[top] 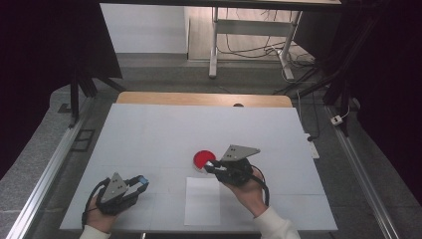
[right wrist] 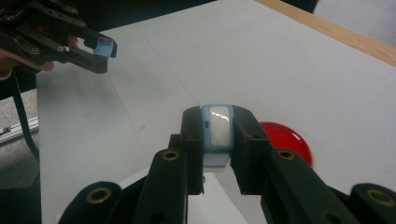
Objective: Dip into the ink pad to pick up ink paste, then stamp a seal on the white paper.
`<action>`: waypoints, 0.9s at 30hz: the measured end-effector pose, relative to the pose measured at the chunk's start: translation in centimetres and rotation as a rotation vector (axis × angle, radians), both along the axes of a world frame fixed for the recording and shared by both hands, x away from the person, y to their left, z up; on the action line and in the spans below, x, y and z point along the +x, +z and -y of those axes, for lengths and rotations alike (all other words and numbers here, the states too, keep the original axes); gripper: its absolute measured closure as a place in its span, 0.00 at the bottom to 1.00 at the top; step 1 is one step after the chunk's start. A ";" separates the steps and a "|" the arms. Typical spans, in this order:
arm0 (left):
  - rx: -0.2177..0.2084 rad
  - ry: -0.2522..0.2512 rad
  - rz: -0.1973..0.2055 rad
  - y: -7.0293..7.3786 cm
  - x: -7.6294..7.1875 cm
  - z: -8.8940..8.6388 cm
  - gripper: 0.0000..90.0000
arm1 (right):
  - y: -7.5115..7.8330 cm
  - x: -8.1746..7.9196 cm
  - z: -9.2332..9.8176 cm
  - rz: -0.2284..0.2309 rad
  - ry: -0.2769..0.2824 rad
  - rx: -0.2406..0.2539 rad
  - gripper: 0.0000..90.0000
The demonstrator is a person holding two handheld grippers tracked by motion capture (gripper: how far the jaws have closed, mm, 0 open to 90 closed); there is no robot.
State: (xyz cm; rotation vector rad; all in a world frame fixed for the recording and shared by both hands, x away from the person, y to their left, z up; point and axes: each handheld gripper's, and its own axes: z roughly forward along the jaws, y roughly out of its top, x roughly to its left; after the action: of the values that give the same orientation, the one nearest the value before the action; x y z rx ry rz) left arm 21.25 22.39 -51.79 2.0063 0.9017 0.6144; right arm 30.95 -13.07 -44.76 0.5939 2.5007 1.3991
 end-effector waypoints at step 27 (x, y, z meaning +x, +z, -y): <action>-0.002 -0.001 0.003 0.0 0.0 0.1 0.73 | -0.7 -2.3 -0.6 -0.010 0.060 -0.038 0.84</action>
State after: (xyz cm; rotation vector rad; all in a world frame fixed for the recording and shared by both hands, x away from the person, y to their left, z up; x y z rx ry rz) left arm 21.27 22.27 -51.74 2.0039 0.8998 0.6156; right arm 28.66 -12.47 -45.50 0.5246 2.5666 1.3690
